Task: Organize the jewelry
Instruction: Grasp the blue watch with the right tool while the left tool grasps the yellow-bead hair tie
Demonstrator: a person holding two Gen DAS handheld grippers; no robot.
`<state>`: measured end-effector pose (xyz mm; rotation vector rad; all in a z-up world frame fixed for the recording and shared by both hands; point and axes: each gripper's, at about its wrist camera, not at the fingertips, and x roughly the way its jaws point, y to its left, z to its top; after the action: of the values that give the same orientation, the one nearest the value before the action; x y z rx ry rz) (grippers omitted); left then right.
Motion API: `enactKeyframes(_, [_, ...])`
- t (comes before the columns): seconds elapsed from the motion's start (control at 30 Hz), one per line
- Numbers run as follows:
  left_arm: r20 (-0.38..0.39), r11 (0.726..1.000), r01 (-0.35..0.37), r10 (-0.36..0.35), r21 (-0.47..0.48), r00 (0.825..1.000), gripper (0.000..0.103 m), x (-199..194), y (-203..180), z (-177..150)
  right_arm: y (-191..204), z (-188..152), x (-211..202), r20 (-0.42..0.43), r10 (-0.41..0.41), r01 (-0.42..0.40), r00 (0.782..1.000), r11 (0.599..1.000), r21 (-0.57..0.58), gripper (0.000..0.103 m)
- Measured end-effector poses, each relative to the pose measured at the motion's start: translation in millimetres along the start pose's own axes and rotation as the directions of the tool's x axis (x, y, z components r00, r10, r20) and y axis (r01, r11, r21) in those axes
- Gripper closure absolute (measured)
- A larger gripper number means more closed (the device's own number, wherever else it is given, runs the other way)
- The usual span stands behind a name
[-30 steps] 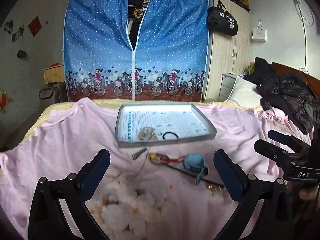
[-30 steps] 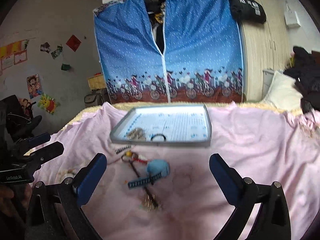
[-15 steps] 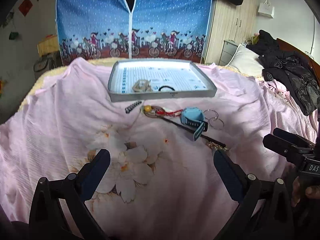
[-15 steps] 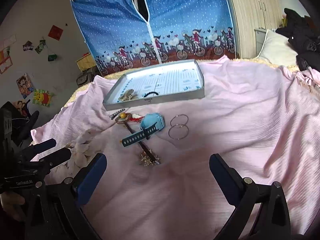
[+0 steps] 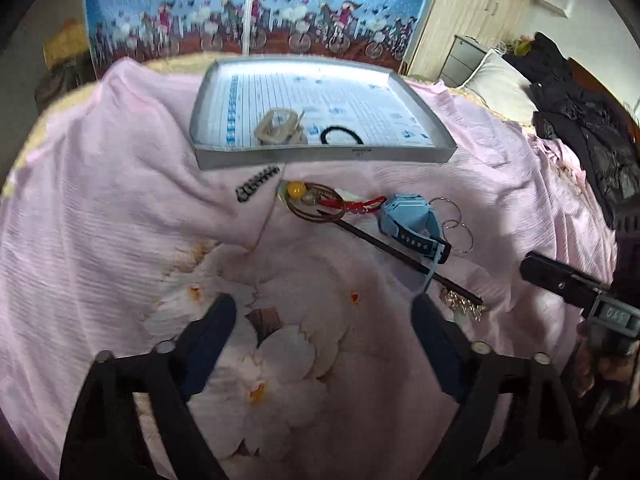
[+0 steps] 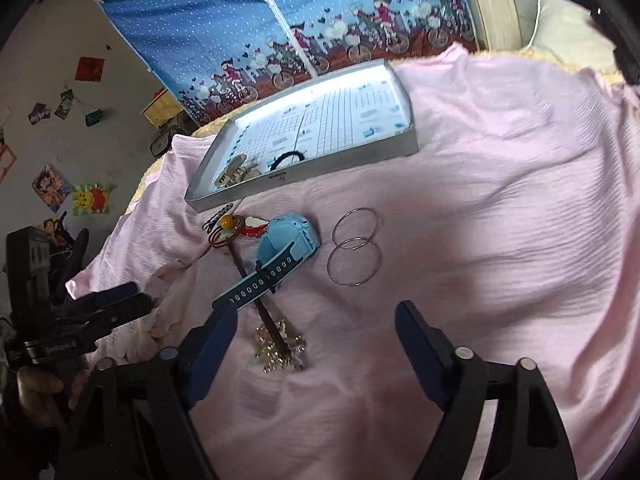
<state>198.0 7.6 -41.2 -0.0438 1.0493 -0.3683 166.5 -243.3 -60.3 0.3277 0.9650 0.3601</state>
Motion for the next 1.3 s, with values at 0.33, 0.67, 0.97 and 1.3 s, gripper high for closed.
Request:
enactKeyframes(0.33, [-0.017,0.994,0.064,-0.066,-0.087,0.998,0.047,30,24,41,28,24,47,-0.047,0.010,-0.018,0.999,0.986,-0.167,0.031])
enactKeyframes(0.67, [-0.049,0.976,0.099,-0.110,-0.194,0.993,0.072,68,53,64,36,46,94,-0.057,-0.059,0.045,0.997,0.974,-0.221,0.034])
enactKeyframes(0.97, [-0.110,0.961,0.106,-0.138,-0.256,0.984,0.089,92,73,68,37,43,118,-0.105,-0.094,0.064,0.990,0.963,-0.260,0.043])
enactKeyframes(1.3, [-0.068,0.981,0.076,-0.089,-0.178,0.994,0.102,74,63,64,34,36,120,-0.079,-0.110,0.085,0.991,0.960,-0.267,0.052])
